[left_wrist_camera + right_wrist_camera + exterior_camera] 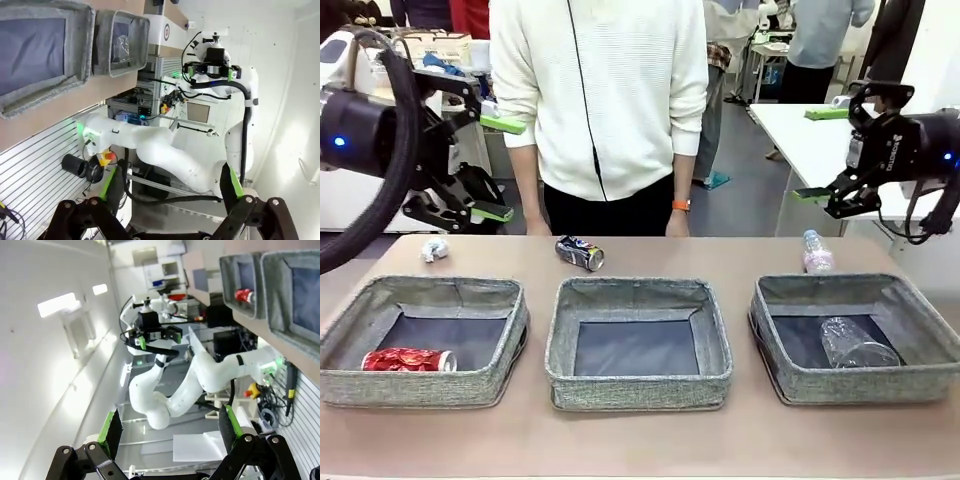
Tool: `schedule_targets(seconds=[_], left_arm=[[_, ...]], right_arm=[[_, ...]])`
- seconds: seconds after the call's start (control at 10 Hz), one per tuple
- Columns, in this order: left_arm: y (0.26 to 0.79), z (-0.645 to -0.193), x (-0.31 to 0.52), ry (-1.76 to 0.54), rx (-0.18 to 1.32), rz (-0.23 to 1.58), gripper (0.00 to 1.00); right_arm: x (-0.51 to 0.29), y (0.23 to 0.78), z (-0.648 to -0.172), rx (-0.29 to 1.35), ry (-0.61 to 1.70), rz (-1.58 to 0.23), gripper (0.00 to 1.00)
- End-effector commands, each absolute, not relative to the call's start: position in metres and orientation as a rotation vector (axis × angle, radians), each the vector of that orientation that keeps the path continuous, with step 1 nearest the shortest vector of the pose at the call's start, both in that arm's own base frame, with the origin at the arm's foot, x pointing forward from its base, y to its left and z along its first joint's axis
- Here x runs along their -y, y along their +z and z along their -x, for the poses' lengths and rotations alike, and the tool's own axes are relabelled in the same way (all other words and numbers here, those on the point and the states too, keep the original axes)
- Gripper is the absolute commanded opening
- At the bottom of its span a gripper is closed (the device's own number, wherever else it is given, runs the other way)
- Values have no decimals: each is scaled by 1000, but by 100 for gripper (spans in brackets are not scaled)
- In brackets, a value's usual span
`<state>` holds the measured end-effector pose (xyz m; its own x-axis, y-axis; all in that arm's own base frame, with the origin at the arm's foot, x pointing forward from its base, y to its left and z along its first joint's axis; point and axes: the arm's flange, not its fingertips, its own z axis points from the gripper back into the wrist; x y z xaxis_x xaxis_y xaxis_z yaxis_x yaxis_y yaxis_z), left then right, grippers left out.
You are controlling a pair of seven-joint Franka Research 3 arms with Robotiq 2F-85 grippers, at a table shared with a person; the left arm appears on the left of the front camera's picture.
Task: Sort the waste into the appropriate baskets.
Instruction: Place the picked waste into the Fabric basket indicated by the person, then pick up the waste item pointed out by the person.
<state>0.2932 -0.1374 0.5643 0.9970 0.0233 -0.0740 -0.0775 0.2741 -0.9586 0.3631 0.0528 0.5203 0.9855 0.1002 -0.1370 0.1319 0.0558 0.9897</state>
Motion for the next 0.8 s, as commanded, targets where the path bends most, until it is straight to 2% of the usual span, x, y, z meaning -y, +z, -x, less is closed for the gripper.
schedule_targets(seconds=[0.0,0.7], left_arm=[[571,-301,139,58,-62,1262,100],[571,-301,139,58,-62,1262,100]], right_arm=[[-49,523,-358,-179,-11,-1505,100],[-49,523,-358,-179,-11,-1505,100]])
